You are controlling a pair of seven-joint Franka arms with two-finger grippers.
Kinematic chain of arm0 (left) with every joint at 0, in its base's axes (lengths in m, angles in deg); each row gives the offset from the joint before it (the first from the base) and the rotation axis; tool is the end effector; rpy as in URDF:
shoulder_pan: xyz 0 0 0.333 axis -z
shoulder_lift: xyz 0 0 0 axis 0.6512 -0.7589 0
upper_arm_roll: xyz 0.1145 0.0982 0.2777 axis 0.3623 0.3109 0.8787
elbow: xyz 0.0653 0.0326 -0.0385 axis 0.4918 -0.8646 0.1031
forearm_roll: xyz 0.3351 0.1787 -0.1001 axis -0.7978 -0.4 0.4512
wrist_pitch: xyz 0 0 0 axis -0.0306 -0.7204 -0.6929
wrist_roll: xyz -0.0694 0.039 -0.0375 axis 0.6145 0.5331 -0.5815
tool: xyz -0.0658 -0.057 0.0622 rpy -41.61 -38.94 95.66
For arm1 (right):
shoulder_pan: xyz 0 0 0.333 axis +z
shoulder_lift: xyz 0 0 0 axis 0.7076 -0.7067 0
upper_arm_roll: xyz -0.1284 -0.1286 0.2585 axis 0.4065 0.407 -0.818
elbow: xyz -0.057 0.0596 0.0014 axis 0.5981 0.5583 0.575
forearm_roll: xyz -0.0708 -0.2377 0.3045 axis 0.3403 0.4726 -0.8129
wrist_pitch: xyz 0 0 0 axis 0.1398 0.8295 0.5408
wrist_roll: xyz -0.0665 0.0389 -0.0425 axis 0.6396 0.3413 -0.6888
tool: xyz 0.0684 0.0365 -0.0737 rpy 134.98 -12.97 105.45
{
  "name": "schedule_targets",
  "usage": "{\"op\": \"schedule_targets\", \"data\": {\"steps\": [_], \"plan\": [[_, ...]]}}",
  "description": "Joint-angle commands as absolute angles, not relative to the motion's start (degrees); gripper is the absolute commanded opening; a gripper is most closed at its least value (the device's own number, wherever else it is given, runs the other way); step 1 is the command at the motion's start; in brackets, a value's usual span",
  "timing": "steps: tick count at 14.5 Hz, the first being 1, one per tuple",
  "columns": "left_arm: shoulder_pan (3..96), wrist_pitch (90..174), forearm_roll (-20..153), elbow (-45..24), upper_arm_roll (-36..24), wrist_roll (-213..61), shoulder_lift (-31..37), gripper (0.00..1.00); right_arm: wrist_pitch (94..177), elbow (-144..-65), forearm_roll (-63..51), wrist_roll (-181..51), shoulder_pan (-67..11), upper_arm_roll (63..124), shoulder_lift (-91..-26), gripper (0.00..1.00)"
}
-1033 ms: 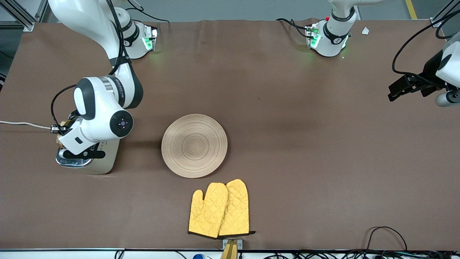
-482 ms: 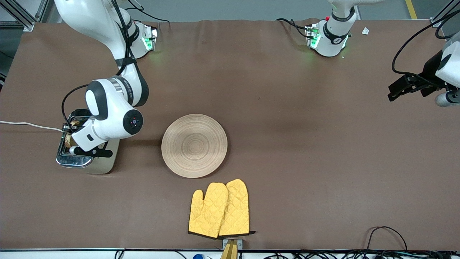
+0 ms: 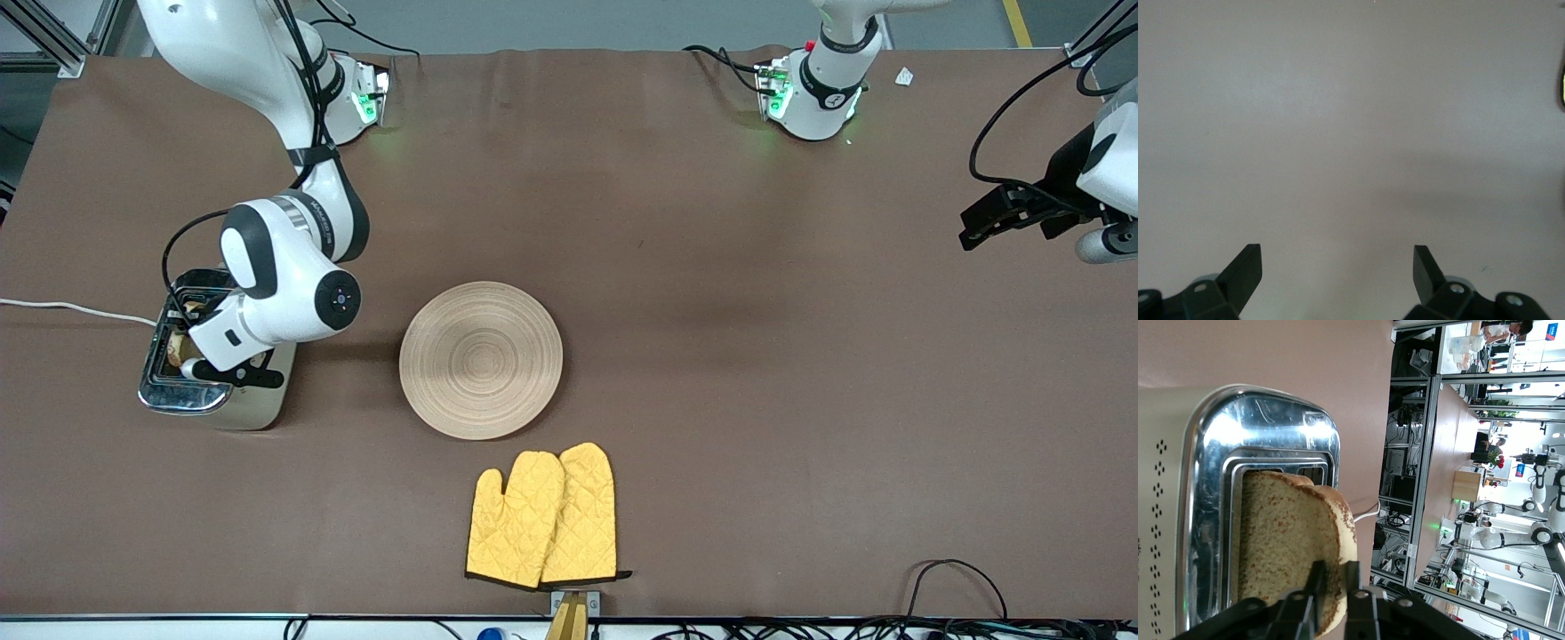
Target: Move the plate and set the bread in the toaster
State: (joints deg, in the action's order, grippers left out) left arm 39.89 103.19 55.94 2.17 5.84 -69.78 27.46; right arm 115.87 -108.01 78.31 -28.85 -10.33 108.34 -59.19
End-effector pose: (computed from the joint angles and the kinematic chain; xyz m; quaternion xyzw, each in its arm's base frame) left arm 0.5549 -0.0535 0.6373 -0.9983 -0.0574 -0.0044 0.0126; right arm 0.5968 0.0998 0.3362 0.8657 0.0146 -0.0483 0.4981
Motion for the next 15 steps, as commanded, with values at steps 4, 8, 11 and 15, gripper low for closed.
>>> {"op": "schedule_targets", "data": {"steps": [4, 8, 11, 15], "plan": [[39.93, 102.2, 54.84, 2.89, 5.53, -70.16, 27.82, 1.0, 118.4, -109.42, 76.84, -27.71, -12.6, 108.05, -57.17, 1.0], [40.02, 102.2, 54.84, 2.89, 5.53, -69.8, 27.73, 1.0, 118.66, -104.25, 64.3, -28.49, -15.84, 108.05, -56.82, 1.0], [39.93, 102.2, 54.84, 2.89, 5.62, -70.07, 27.73, 1.0, 118.49, -101.77, 54.71, -32.0, -18.14, 108.14, -53.5, 1.0], [39.66, 102.2, 54.84, 2.89, 5.62, -70.51, 27.64, 1.0, 117.35, -100.63, 39.93, -33.93, -23.93, 108.58, -47.52, 1.0]]}}
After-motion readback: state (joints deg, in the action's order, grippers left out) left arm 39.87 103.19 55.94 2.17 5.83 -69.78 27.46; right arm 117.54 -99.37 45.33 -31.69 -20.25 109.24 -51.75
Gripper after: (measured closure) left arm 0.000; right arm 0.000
